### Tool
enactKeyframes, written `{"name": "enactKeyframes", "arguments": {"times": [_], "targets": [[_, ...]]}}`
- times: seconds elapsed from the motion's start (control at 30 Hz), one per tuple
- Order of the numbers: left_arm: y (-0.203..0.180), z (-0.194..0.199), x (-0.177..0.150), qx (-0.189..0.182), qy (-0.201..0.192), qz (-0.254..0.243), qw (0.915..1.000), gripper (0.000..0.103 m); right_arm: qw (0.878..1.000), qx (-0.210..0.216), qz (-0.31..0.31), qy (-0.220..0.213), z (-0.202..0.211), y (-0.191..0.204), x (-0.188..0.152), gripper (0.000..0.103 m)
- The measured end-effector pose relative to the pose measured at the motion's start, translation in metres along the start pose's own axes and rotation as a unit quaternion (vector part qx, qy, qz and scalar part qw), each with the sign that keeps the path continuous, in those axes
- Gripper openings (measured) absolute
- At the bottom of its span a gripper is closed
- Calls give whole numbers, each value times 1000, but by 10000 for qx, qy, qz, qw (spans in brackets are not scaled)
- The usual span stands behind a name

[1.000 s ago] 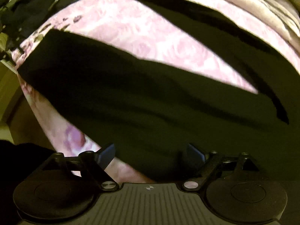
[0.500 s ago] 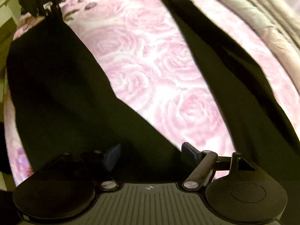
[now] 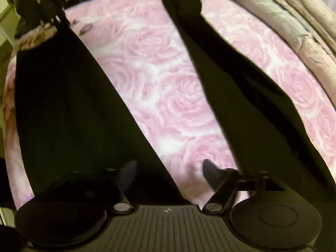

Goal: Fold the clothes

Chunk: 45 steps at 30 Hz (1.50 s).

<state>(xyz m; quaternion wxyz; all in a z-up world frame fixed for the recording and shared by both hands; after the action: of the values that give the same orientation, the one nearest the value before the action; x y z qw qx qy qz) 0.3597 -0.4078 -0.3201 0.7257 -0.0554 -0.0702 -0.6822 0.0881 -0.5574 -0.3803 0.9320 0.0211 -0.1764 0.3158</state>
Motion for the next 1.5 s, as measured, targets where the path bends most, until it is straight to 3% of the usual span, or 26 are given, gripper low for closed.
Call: {"name": "enactKeyframes", "arguments": {"times": [0.13,0.23,0.33,0.43,0.5,0.57,0.63,0.73,0.9,0.97,1.0,1.03,1.07,1.13,1.23,1.3,1.4,1.43,1.5], "targets": [[18,15,29,290,-638,14,9975,38,9950,-481,-848,-209,14,-16,-10,75],[22,11,64,757,-1111,-560,9893,44,9865,-778,-1437,-84,13,-27,-26,75],[22,-18,104,1384,-1456,-1573,9669,45,9830,-940,-1575,19,8,-30,-33,75],[24,-55,138,1977,-1668,-2685,9279,45,9836,-1041,-1474,62,4,-30,-36,75],[25,-68,163,1968,-1714,-2908,9205,45,9836,-1124,-1408,98,3,-30,-39,75],[27,-72,187,1806,-1783,-2822,9252,45,9820,-1150,-1490,136,2,-32,-45,75],[32,-76,211,1606,-1798,-2603,9350,45,9800,-1164,-1607,165,1,-33,-51,75],[33,-72,233,851,-1664,-2497,9501,45,9770,-1210,-1748,179,3,-35,-56,75],[6,-65,257,-454,-1289,-2839,9490,45,9744,-1245,-1861,196,3,-36,-57,75],[-9,-70,260,-630,-1118,-3107,9418,44,9730,-1251,-1931,186,2,-38,-57,75],[-15,-76,261,-636,-921,-3206,9406,34,9723,-1259,-1961,181,2,-39,-56,75],[-15,-78,264,-633,-856,-3137,9436,16,9717,-1273,-1981,170,3,-39,-56,75],[-16,-79,267,-629,-791,-3067,9464,8,9711,-1290,-2001,153,4,-40,-56,75],[-9,-74,277,-637,-815,-2745,9560,4,9702,-1324,-2027,114,7,-43,-56,75],[26,-50,310,-365,-1337,-1875,9724,7,9697,-1388,-2009,53,11,-51,-59,75],[55,-37,332,185,-1723,-1211,9774,16,9692,-1430,-2006,31,13,-58,-62,75],[82,-21,333,861,-2003,-873,9720,29,9688,-1440,-2016,43,12,-65,-64,75],[86,-17,327,951,-2005,-915,9708,37,9697,-1424,-1985,34,12,-65,-63,75],[84,-13,298,1201,-1953,-1279,9649,40,9734,-1437,-1783,55,9,-66,-61,75]]}}
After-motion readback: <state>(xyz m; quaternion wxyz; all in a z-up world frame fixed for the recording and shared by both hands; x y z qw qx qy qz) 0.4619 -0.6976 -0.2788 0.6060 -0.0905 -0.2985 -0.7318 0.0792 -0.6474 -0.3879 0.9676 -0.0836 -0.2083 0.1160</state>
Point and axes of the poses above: each gripper's, at about its wrist camera, not at the fingertips, and z roughly against the way its jaws point, y to its left, x to its top, the point moved 7 cm from there along -z, roughly the way its jaws point, and after that the axes turned 15 degrees about z, right-handed, at the moved point
